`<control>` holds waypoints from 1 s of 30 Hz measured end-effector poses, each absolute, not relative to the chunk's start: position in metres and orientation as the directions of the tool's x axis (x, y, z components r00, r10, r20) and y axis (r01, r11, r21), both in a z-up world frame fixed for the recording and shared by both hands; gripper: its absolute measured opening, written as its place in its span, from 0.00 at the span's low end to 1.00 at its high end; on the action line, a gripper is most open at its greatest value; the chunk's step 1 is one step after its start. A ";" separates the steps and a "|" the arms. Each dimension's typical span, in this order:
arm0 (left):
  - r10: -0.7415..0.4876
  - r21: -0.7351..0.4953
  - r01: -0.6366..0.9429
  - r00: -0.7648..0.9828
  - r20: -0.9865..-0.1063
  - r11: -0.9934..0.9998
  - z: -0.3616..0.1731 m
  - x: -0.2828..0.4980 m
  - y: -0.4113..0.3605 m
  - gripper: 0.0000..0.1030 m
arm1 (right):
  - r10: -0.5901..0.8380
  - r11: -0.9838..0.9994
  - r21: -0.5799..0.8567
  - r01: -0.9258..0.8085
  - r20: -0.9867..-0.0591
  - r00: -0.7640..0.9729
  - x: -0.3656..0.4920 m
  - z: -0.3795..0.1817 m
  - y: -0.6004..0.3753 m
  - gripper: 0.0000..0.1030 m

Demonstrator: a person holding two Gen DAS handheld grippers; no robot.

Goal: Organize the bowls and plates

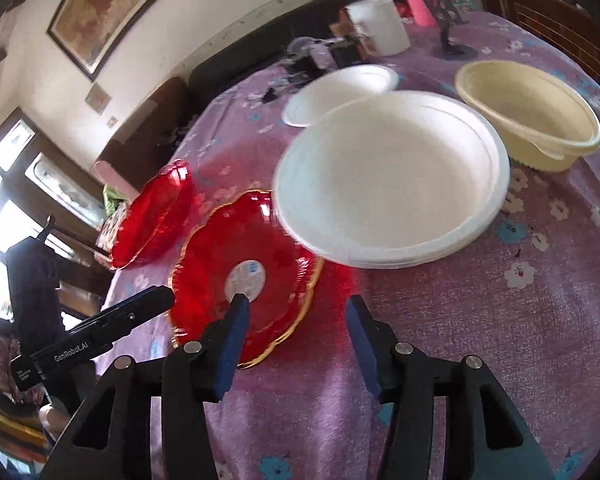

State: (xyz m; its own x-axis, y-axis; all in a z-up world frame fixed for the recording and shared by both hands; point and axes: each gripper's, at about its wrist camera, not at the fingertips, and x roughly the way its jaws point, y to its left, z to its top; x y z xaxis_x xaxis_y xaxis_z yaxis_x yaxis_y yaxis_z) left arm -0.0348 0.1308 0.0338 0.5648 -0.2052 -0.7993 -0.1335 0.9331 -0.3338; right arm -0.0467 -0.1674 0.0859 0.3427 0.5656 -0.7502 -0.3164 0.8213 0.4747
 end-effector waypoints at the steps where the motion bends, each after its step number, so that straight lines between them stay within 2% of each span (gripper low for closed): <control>1: -0.203 -0.332 -0.141 0.558 -0.805 0.933 0.032 -0.030 0.131 0.64 | 0.574 0.816 0.489 -0.308 -0.749 0.332 -0.044 0.083 -0.168 0.49; 2: -0.204 -0.334 -0.144 0.552 -0.808 0.932 0.030 -0.027 0.130 0.64 | 0.579 0.812 0.496 -0.307 -0.748 0.325 -0.042 0.081 -0.167 0.42; 8: -0.165 -0.303 -0.176 0.542 -0.824 0.937 0.024 -0.006 0.132 0.64 | 0.562 0.823 0.473 -0.316 -0.760 0.327 -0.034 0.076 -0.158 0.36; 9: -0.166 -0.305 -0.179 0.539 -0.826 0.935 0.023 -0.004 0.133 0.60 | 0.560 0.824 0.471 -0.316 -0.762 0.324 -0.032 0.075 -0.156 0.36; 12: -0.164 -0.295 -0.182 0.518 -0.840 0.938 0.016 0.004 0.130 0.40 | 0.549 0.831 0.462 -0.311 -0.771 0.322 -0.029 0.070 -0.152 0.31; 16: -0.133 -0.263 -0.181 0.527 -0.839 0.947 0.016 0.005 0.127 0.38 | 0.550 0.830 0.461 -0.315 -0.772 0.320 -0.028 0.066 -0.148 0.30; 18: -0.127 -0.259 -0.184 0.528 -0.839 0.948 0.016 0.004 0.127 0.34 | 0.550 0.829 0.459 -0.319 -0.773 0.316 -0.029 0.065 -0.146 0.21; 19: -0.121 -0.253 -0.185 0.529 -0.840 0.950 0.017 0.004 0.126 0.31 | 0.548 0.830 0.456 -0.321 -0.775 0.316 -0.029 0.064 -0.146 0.11; 30: -0.147 -0.255 -0.140 0.523 -0.840 0.957 0.017 -0.016 0.106 0.30 | 0.507 0.851 0.403 -0.336 -0.796 0.330 -0.045 0.070 -0.158 0.10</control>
State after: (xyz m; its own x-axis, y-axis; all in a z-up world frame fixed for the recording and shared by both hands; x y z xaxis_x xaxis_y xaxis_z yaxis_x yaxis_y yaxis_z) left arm -0.0164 0.1064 0.0174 0.5228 -0.1474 -0.8396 -0.1396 0.9568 -0.2550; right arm -0.0445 -0.1579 0.0702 0.3299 0.5072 -0.7962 -0.3363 0.8512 0.4030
